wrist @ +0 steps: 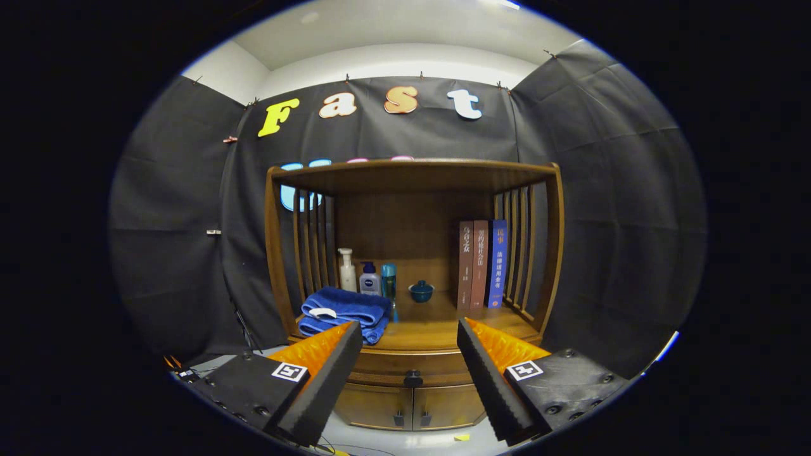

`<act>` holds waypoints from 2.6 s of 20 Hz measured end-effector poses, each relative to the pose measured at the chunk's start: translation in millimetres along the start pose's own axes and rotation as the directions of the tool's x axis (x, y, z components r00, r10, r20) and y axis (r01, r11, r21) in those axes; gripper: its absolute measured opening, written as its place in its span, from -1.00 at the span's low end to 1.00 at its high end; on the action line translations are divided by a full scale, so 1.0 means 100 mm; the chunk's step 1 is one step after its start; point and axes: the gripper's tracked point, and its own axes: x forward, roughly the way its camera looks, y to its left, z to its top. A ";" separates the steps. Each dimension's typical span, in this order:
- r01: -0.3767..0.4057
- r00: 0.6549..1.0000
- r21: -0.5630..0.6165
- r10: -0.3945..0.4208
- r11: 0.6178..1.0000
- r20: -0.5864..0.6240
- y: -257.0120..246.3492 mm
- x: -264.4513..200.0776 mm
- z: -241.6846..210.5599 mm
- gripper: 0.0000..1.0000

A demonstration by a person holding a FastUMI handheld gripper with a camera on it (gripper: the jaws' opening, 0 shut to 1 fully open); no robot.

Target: Pull open the drawer, take out the items inside it, and place them on the countertop above the cabinet.

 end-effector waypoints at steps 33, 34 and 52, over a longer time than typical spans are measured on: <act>0.018 0.916 0.029 -0.005 0.999 -0.402 -0.08 1.66 -2.54 -0.28; 0.020 0.917 0.035 -0.004 0.999 -0.400 -0.08 1.65 -2.53 -0.28; -0.005 0.894 -0.003 0.003 1.000 -0.449 -0.06 0.60 -2.54 -0.28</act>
